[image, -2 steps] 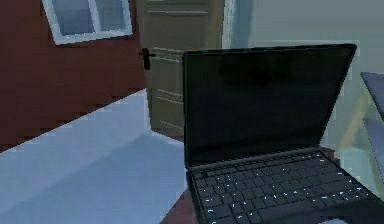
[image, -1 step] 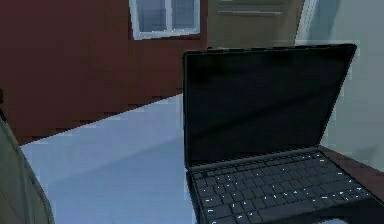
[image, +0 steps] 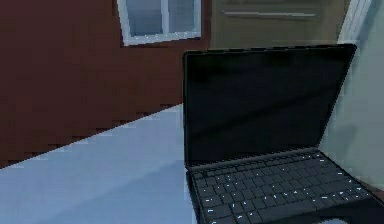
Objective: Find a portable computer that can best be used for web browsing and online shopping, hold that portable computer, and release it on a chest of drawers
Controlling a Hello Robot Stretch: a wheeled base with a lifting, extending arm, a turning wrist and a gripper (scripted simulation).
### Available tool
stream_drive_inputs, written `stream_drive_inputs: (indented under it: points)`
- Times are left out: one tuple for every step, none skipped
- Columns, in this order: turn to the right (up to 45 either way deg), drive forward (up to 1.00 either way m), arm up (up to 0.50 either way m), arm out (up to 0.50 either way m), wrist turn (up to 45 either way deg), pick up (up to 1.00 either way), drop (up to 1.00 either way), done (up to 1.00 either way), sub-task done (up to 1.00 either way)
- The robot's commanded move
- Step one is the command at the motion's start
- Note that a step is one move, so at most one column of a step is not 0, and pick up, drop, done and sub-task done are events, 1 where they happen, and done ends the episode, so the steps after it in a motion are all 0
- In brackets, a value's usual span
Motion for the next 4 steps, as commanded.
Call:
stream_drive_inputs:
  points:
    - [-12.0,0.00,0.00,0.00,0.0,0.00,0.00,0.00,0.00]
    - [0.0,1.00,0.00,0.00,0.0,0.00,0.00,0.00,0.00]
    - [0.0,0.65,0.00,0.00,0.0,0.00,0.00,0.00,0.00]
    - [42.0,0.00,0.00,0.00,0.0,0.00,0.00,0.00,0.00]
